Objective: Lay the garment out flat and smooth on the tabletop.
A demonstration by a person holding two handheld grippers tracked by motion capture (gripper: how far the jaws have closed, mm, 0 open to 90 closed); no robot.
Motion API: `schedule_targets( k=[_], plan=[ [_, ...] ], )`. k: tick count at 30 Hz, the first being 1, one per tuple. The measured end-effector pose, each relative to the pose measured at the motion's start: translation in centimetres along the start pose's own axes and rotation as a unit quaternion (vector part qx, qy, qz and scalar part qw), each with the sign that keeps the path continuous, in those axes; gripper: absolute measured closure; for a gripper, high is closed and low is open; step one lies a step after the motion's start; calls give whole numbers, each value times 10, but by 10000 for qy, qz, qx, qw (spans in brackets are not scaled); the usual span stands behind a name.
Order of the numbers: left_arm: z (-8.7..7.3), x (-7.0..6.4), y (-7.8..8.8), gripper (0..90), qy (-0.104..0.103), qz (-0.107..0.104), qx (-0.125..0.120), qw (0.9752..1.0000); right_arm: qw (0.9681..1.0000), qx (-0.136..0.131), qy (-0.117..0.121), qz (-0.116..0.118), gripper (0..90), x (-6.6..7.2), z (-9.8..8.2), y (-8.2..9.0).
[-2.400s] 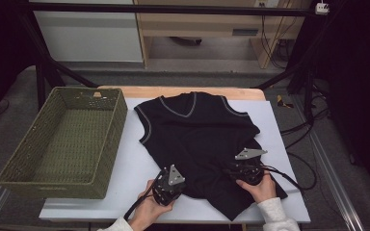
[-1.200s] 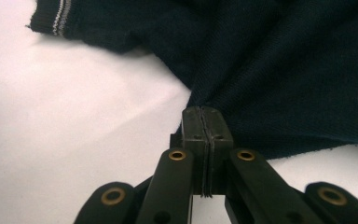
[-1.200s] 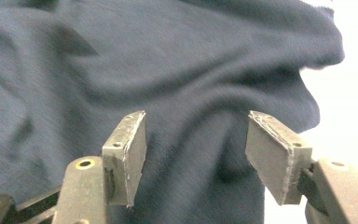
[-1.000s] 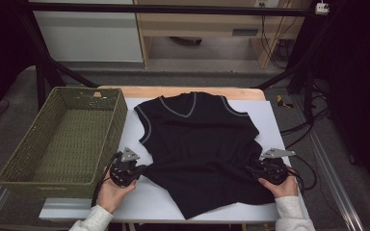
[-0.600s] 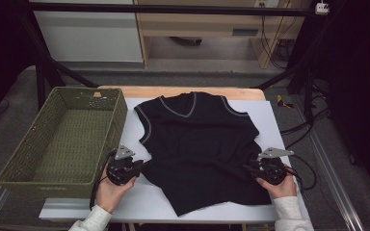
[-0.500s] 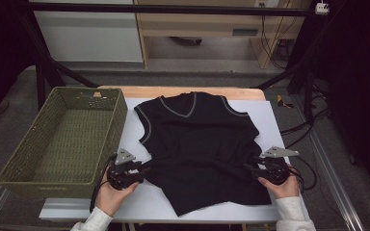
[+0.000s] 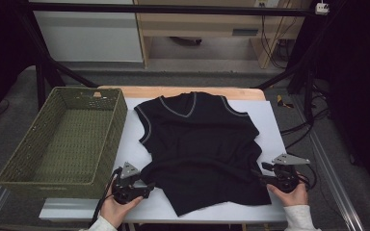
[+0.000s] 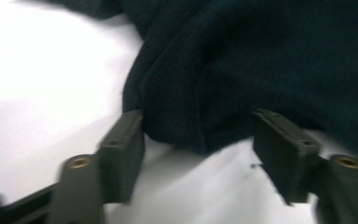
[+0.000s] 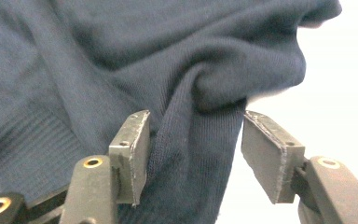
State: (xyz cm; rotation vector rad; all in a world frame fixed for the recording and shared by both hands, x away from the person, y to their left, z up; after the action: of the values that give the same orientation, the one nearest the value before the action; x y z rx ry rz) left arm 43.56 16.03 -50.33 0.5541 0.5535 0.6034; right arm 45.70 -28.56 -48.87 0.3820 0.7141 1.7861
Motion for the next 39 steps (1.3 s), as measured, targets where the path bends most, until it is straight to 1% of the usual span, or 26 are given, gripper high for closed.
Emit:
schedule_targets(
  k=[2, 4, 6, 8, 9, 10, 11, 13, 15, 16, 17, 18, 19, 21, 23, 24, 25, 26, 28, 30, 32, 33, 34, 35, 37, 39],
  plan=[
    [2, 0, -3, 468, 61, -149, -47, 9999, 10000, 75, -2, 5, 452, 0, -4, -1],
    [3, 1, -9, 596, 19, -240, -8, 9997, 9998, 175, 21, 14, 471, 2, -8, -3],
    [5, 1, -12, 730, 47, -396, -29, 9992, 9995, 323, 71, -17, 497, 5, -11, -8],
    [6, 3, -12, 787, 88, -514, -7, 9986, 9994, 323, 110, -93, 538, 7, -12, -10],
    [7, 3, -12, 804, 118, -560, -32, 9984, 9992, 351, 118, -122, 600, 7, -12, -9],
    [8, 4, -9, 812, 134, -602, -73, 9981, 9992, 363, 102, -96, 674, 7, -11, -9],
    [10, 3, -7, 819, 153, -624, -114, 9979, 9991, 415, 66, 87, 778, 9, -11, -8],
    [17, 0, 7, 824, 145, -709, -342, 9968, 9988, 448, 178, 122, 846, 11, -11, -7],
    [23, -4, 24, 826, 35, -708, -537, 9960, 9983, 503, 240, 188, 859, 12, -8, -2],
    [27, -9, 37, 827, -42, -705, -678, 9952, 9983, 476, 247, 231, 862, 12, -6, 1],
    [31, -13, 46, 827, -91, -686, -727, 9950, 9983, 456, 204, 309, 864, 13, -4, 7],
    [34, -16, 55, 828, -196, -565, -781, 9952, 9984, 398, 174, 358, 864, 14, -2, 11],
    [37, -17, 61, 828, -245, -504, -831, 9950, 9984, 335, 192, 419, 864, 16, 1, 17],
    [43, -20, 74, 827, -194, -511, -856, 9948, 9980, 184, 194, 565, 864, 22, 7, 25],
    [50, -17, 81, 825, -181, -343, -784, 9962, 9975, 138, 205, 669, 862, 27, 15, 28],
    [53, -15, 79, 822, -100, -284, -757, 9967, 9975, 148, 201, 665, 857, 30, 18, 25],
    [56, -13, 77, 819, -87, -214, -717, 9972, 9975, 181, 232, 638, 849, 31, 22, 21],
    [61, -11, 70, 815, -106, -82, -634, 9979, 9977, 194, 232, 602, 838, 33, 24, 16],
    [67, -5, 54, 803, -202, 193, -528, 9982, 9983, 340, 291, 370, 759, 35, 28, -3],
    [70, 2, 38, 780, -107, 100, -527, 9985, 9987, 408, 224, 202, 669, 36, 29, -18],
    [69, 8, 23, 680, -111, 80, -588, 9982, 9991, 366, 108, 186, 601, 35, 28, -23],
    [67, 10, 20, 600, -71, 2, -618, 9981, 9992, 324, 98, 201, 559, 35, 27, -21],
    [63, 10, 18, 557, -4, -56, -623, 9980, 9995, 237, 78, 184, 524, 34, 26, -17],
    [59, 10, 18, 530, -6, -68, -634, 9980, 9997, 108, 90, 181, 511, 31, 24, -10],
    [50, 7, 23, 472, -72, -70, -611, 9981, 9997, -96, 58, 202, 485, 26, 20, 2],
    [39, 2, 31, 424, -159, -55, -499, 9986, 9996, -197, -55, 204, 485, 19, 14, 12]
  ],
)
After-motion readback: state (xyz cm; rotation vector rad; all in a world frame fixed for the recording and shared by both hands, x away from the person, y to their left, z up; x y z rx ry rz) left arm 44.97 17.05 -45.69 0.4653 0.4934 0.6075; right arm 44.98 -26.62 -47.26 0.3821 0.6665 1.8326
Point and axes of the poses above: each handheld gripper's, and its own axes: y roughly backward along the jaws, z roughly out of its top, x roughly to its left, the point moved 4 cm from there along -y, roughly forward along the jaws, and after that the axes turned 15 degrees about -z, right-handed, at the moved point
